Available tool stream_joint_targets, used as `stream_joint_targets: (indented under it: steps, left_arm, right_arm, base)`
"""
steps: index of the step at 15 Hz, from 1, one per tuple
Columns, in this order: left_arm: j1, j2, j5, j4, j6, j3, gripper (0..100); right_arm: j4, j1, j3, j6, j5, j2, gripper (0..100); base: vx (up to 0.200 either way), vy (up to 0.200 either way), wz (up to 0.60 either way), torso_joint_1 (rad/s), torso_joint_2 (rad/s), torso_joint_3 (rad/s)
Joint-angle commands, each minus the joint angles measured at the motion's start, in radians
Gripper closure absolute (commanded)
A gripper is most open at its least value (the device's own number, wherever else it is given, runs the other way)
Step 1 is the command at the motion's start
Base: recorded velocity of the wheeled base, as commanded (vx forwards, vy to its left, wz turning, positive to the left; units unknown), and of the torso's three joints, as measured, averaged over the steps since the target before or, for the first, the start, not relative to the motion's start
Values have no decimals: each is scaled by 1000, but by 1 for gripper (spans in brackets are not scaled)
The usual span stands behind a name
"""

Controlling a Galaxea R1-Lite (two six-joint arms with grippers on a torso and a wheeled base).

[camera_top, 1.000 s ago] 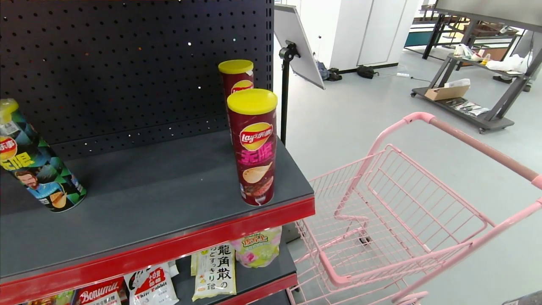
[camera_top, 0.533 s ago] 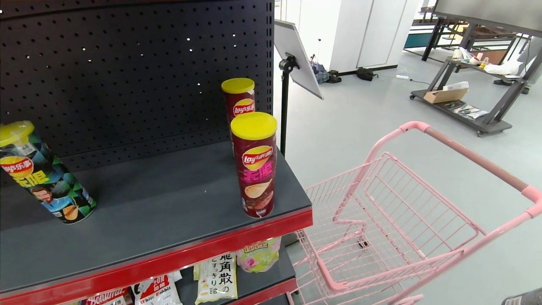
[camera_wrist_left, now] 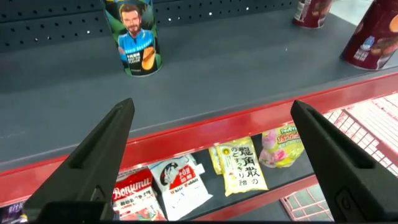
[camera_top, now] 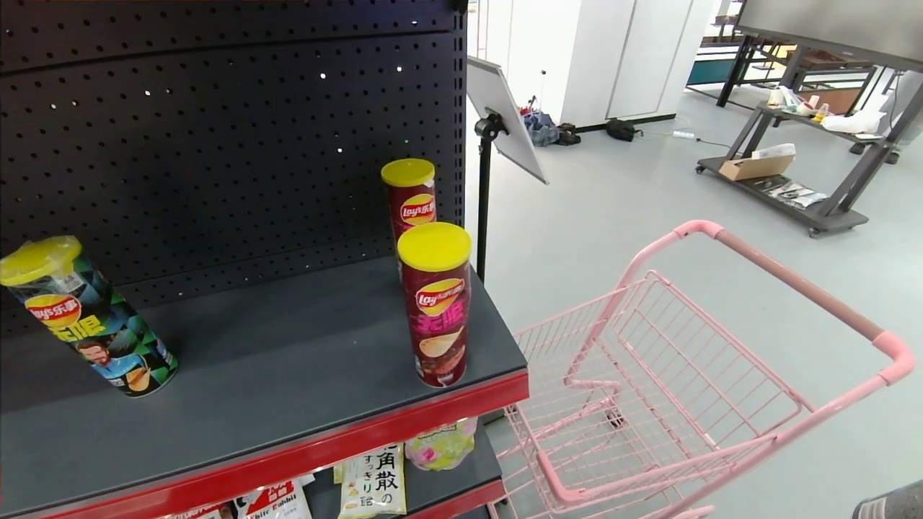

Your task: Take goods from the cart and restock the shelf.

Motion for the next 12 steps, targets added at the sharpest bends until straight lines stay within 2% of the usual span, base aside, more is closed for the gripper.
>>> stream_joint_targets:
  steps: [1, 2, 9, 12]
  left_arm:
    - [0, 1, -1, 0, 0, 0, 0]
    - [0, 1, -1, 0, 0, 0, 0]
    - [0, 1, 0, 0, 0, 0, 0]
    - [1, 1, -1, 0, 0, 0, 0]
  right_arm:
    - [1, -6, -3, -2, 0, 16, 100]
    - [1, -6, -2, -2, 0, 16, 100]
    - [1, -4, 7, -2, 0, 12, 100]
    - [1, -6, 9, -2, 1, -5, 100]
  base:
    - [0, 0, 0, 95, -232, -110]
    - [0, 0, 0, 32, -71, -36]
    - [0, 0, 600, 5, -1, 0]
    - [0, 0, 0, 0, 0, 0]
